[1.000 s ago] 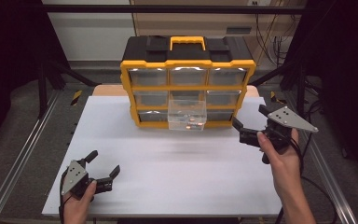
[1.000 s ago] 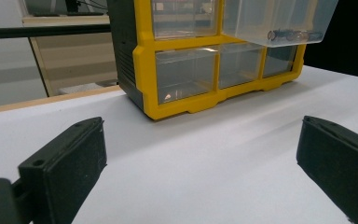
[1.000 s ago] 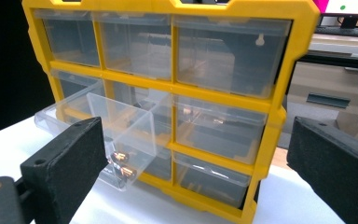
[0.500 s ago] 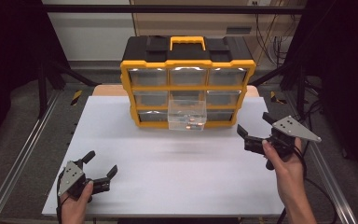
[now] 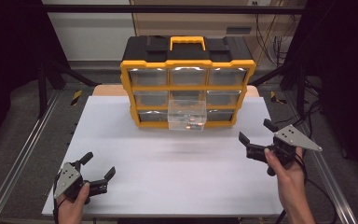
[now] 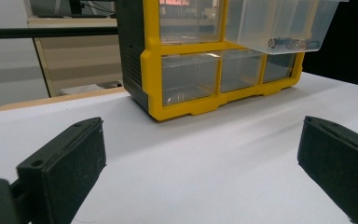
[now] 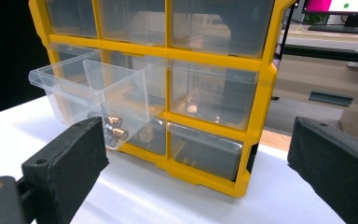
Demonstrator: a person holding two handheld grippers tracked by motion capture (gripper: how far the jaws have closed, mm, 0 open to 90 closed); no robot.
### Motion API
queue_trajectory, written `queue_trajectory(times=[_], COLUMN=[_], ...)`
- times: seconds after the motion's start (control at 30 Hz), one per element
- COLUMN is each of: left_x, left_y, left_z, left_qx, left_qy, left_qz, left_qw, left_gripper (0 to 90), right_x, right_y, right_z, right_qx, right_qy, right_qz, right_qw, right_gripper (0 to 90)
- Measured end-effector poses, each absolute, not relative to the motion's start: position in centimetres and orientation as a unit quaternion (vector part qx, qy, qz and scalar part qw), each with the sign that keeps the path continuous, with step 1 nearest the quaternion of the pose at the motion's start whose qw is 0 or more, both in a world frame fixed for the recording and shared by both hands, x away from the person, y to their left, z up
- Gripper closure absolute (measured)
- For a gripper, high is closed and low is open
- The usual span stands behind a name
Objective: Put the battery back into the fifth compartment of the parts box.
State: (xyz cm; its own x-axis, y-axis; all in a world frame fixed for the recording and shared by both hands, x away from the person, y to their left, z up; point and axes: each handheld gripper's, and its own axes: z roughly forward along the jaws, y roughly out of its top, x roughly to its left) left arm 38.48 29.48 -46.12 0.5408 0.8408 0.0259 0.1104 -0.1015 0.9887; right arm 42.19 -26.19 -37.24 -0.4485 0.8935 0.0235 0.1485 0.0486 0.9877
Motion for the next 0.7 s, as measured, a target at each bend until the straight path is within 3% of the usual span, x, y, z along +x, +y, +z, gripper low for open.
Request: queue_trajectory(times=[0.7], left_x=[38.0], left_y=[29.3], left_z=[-46.3], left_qx=[0.684], left_qy=[0.342], left_qz=[0.313], left_qw=[0.563], left_gripper=[0.9], right_x=[41.2], right_y=[-27.5], right_z=[-40.8], right_qx=[0.412], right_qy=[0.64], right_qz=[0.563], right_qw=[0.321], right_gripper=[5.3])
